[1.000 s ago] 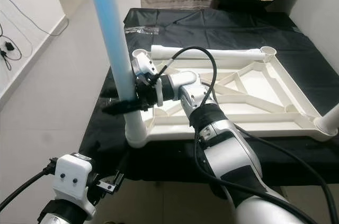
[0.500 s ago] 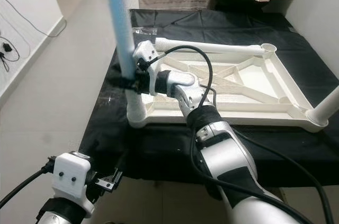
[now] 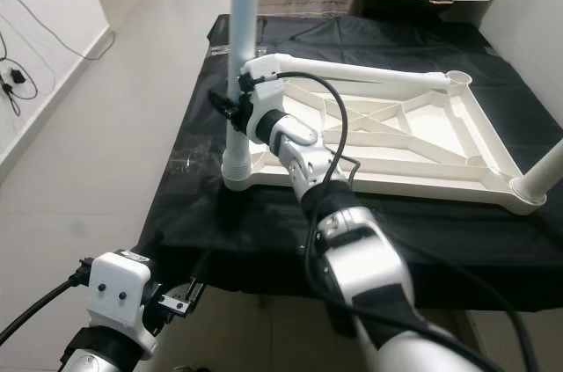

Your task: Building children table

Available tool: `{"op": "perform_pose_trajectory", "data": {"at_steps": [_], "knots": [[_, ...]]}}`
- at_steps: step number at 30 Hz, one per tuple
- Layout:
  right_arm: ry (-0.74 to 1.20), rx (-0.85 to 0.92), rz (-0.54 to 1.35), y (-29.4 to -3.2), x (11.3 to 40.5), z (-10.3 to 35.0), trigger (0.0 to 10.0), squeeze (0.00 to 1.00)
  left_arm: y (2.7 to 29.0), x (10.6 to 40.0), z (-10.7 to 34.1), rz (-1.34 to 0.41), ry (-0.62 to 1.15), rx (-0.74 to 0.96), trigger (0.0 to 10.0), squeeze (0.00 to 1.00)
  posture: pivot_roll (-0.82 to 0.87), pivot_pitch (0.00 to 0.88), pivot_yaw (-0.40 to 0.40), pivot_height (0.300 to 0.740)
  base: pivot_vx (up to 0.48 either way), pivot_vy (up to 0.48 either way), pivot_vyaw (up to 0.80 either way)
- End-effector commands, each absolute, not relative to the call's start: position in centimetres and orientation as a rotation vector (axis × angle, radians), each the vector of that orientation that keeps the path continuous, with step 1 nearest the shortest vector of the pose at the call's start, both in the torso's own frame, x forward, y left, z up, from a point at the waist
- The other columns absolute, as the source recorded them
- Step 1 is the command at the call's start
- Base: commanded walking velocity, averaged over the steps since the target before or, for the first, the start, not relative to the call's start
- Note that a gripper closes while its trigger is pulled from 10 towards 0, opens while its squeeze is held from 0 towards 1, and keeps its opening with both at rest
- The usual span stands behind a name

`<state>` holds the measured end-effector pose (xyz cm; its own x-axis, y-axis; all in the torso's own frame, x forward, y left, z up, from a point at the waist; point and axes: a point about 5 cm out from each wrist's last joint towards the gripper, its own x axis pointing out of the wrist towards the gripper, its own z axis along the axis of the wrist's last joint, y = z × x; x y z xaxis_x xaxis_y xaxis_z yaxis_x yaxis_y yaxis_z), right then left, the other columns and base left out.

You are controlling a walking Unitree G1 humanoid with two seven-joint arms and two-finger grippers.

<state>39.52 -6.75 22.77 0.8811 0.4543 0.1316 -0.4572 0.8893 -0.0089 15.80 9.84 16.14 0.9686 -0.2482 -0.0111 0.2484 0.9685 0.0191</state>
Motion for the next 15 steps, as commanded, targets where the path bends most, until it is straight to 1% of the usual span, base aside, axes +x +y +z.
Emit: {"op": "perform_pose_trajectory", "data": {"at_steps": [1, 2, 3, 6, 10, 11, 13, 15], "knots": [[0.011, -0.062, 0.333, -8.9, 39.5, 19.1, 10.0, 0.00, 9.9, 15.9, 15.6, -0.249, 0.029, 0.029, 10.0, 0.00, 0.10, 0.166, -0.016, 0.740, 0.000, 0.000, 0.00], [-0.015, -0.058, 0.302, -8.5, 39.3, 19.3, 10.0, 0.00, 9.9, 15.9, 15.6, -0.249, 0.027, 0.030, 10.0, 0.00, 0.10, 0.166, -0.016, 0.740, 0.000, 0.000, 0.00], [-0.032, -0.067, 0.303, -8.2, 39.0, 19.2, 10.0, 0.00, 10.0, 16.0, 15.6, -0.249, 0.026, 0.030, 10.0, 0.00, 0.09, 0.153, -0.009, 0.740, 0.000, 0.000, 0.00], [-0.054, -0.086, 0.287, -7.5, 38.5, 19.0, 10.0, 0.00, 10.1, 16.1, 15.6, -0.248, 0.025, 0.034, 10.0, 0.00, 0.09, 0.153, -0.009, 0.740, 0.000, 0.000, 0.00], [-0.053, -0.104, 0.238, -7.1, 38.2, 18.8, 10.0, 0.00, 10.2, 16.1, 15.6, -0.246, 0.023, 0.039, 10.0, 0.00, 0.09, 0.148, -0.011, 0.740, 0.000, 0.000, 0.00], [-0.045, -0.118, 0.179, -7.2, 38.1, 18.8, 10.0, 0.00, 10.3, 16.2, 15.6, -0.243, 0.022, 0.041, 10.0, 0.00, 0.09, 0.148, -0.011, 0.740, 0.000, 0.000, 0.00], [-0.045, -0.118, 0.179, -7.2, 38.1, 18.8, 10.0, 0.00, 10.3, 16.2, 15.6, -0.243, 0.022, 0.041, 10.0, 0.00, 0.09, 0.148, -0.011, 0.740, 0.000, 0.000, 0.00], [0.000, -0.149, 0.032, -7.3, 38.2, 18.8, 10.0, 0.00, 10.4, 16.2, 15.5, -0.242, 0.020, 0.043, 10.0, 0.00, 0.09, 0.140, -0.011, 0.740, 0.000, 0.000, 0.00]]}}
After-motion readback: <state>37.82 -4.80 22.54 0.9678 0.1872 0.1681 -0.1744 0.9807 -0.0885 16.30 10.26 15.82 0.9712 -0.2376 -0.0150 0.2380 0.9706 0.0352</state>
